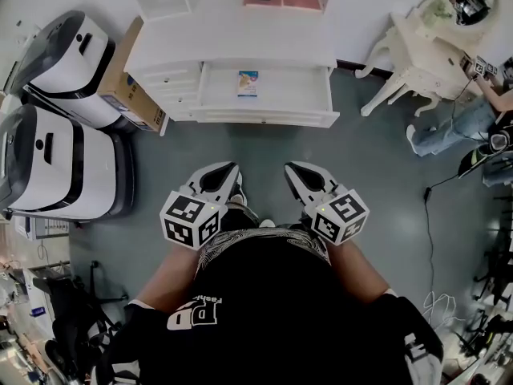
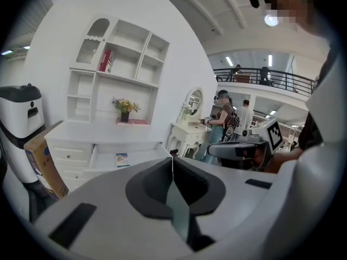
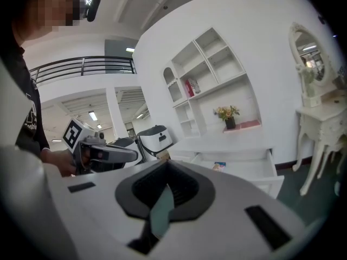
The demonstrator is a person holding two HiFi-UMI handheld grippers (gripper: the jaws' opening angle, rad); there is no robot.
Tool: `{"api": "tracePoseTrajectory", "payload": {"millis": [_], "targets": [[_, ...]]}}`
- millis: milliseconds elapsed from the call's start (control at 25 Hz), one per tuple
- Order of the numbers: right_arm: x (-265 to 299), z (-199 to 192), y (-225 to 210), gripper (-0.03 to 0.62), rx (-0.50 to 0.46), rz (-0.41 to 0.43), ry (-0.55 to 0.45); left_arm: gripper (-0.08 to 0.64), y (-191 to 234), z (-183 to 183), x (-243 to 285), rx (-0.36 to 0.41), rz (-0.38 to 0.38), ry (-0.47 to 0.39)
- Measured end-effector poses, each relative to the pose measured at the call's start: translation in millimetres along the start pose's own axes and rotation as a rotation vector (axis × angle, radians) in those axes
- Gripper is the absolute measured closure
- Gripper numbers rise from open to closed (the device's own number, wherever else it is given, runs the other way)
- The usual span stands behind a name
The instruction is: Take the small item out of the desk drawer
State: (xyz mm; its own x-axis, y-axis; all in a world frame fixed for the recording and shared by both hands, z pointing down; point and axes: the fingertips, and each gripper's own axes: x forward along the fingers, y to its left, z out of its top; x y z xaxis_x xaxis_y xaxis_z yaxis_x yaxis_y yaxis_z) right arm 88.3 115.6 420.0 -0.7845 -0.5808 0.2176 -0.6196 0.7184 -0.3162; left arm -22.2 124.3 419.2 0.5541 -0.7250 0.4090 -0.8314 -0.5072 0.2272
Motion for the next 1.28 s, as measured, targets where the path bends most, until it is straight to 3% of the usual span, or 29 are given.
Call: {"api": "tracePoseTrajectory", "payload": {"millis": [560, 800, 1280], "targets": [[13.8, 15.3, -54.0, 0.583, 0.009, -0.101, 0.007, 0.545, 28.4, 35.8, 59.2, 0.022, -0.049, -0.016], [45.7, 20.4, -66.7, 0.583, 0.019, -0.094, 0.039, 0.544, 58.0, 32.3, 75.1, -0.016, -0.04, 0.028], [130.7, 39.2, -101.3, 0.583, 0.042, -0.108, 0.088, 0.545, 141.6, 61.6, 119.4, -0.03, -0.038, 0.05]]}}
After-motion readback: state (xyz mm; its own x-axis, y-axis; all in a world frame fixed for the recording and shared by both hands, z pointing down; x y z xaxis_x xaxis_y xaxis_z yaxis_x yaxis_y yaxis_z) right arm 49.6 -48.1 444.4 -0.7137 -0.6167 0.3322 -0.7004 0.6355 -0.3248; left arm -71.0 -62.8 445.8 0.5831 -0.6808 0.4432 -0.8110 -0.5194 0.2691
